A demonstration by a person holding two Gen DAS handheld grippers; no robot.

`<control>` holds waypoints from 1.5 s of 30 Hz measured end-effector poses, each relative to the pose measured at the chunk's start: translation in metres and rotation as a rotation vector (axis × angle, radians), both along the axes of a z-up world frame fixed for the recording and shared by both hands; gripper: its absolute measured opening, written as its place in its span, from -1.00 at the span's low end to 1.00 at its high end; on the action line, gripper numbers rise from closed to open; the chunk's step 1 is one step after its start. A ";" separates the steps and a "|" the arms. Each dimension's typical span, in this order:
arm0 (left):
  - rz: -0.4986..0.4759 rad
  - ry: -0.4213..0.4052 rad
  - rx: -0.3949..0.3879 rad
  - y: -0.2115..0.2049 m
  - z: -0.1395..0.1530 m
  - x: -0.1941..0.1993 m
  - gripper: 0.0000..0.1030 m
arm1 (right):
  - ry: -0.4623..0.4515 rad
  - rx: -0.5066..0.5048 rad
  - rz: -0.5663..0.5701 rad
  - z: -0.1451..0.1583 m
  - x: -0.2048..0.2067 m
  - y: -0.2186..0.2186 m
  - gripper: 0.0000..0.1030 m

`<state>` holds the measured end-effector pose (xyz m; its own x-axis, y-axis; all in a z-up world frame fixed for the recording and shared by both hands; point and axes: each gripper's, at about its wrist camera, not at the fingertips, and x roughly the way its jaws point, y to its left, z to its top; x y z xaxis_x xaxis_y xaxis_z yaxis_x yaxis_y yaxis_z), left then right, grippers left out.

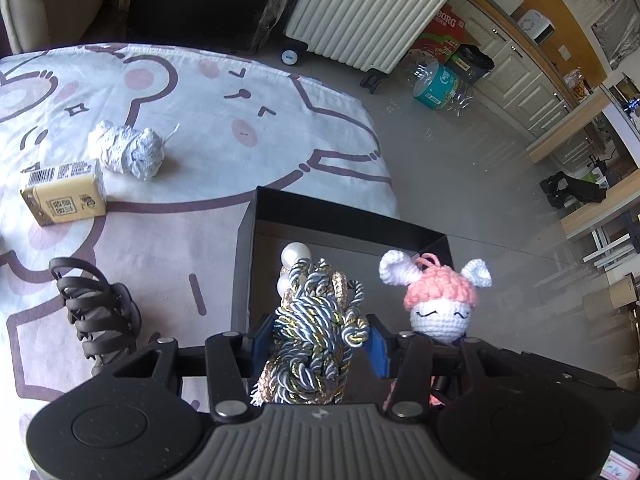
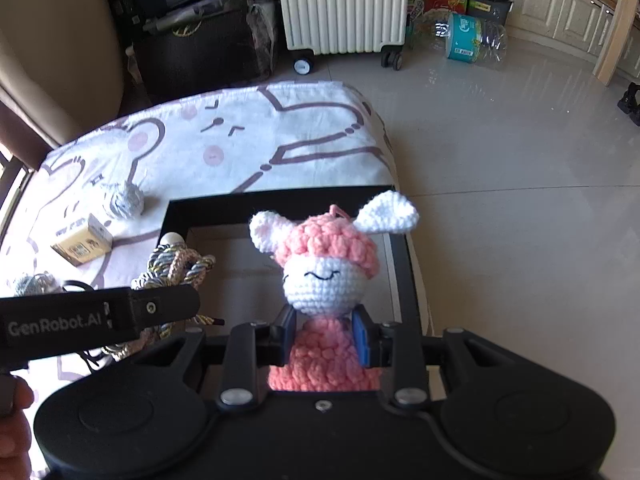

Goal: Organize objects
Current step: 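Carry both toys over the black box and lower them inside, then open the right gripper and left gripper, releasing both toys into the box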

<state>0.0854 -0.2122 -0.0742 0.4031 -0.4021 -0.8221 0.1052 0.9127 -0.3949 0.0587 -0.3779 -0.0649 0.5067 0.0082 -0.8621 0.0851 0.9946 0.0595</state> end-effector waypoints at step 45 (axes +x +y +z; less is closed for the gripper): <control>-0.135 -0.131 0.272 0.034 0.050 -0.011 0.40 | -0.014 0.038 -0.092 0.020 -0.010 0.033 0.35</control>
<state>0.0749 -0.1787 -0.0245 0.4708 -0.2323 -0.8511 0.2663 0.9571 -0.1140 0.0486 -0.3453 -0.0452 0.5190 -0.0060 -0.8548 0.1747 0.9796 0.0992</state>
